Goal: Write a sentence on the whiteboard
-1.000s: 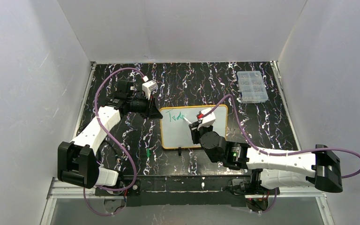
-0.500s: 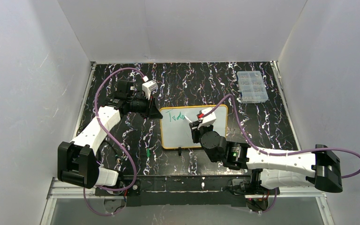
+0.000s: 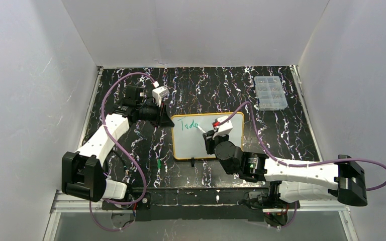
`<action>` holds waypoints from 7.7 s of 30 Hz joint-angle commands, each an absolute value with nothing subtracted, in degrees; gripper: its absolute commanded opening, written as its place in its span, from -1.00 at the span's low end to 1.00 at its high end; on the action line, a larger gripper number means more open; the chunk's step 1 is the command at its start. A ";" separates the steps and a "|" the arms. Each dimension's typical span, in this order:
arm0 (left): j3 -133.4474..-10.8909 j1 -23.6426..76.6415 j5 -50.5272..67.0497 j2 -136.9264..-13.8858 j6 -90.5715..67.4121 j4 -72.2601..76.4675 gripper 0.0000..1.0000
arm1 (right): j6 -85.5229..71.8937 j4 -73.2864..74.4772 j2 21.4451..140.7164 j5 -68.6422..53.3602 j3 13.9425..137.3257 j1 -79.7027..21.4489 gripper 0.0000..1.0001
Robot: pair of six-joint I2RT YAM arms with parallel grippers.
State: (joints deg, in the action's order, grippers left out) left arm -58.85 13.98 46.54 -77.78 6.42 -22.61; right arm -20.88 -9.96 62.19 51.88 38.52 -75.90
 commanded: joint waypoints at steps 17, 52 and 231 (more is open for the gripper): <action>-58.71 13.62 46.45 -75.06 7.48 -22.76 -1.00 | -19.69 -8.61 59.85 53.71 38.12 -76.03 -0.97; -58.66 13.62 45.17 -75.15 7.42 -22.66 -1.00 | -15.72 -7.93 52.33 52.36 37.88 -76.03 -0.97; -58.70 13.62 45.35 -74.54 7.42 -22.58 -1.00 | -15.95 -13.42 53.87 52.87 34.26 -76.46 -0.97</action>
State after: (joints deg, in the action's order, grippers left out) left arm -58.74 14.02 46.00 -77.14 6.39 -22.85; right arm -17.23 -8.54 56.75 54.61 35.99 -76.42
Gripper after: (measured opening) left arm 0.116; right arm 0.218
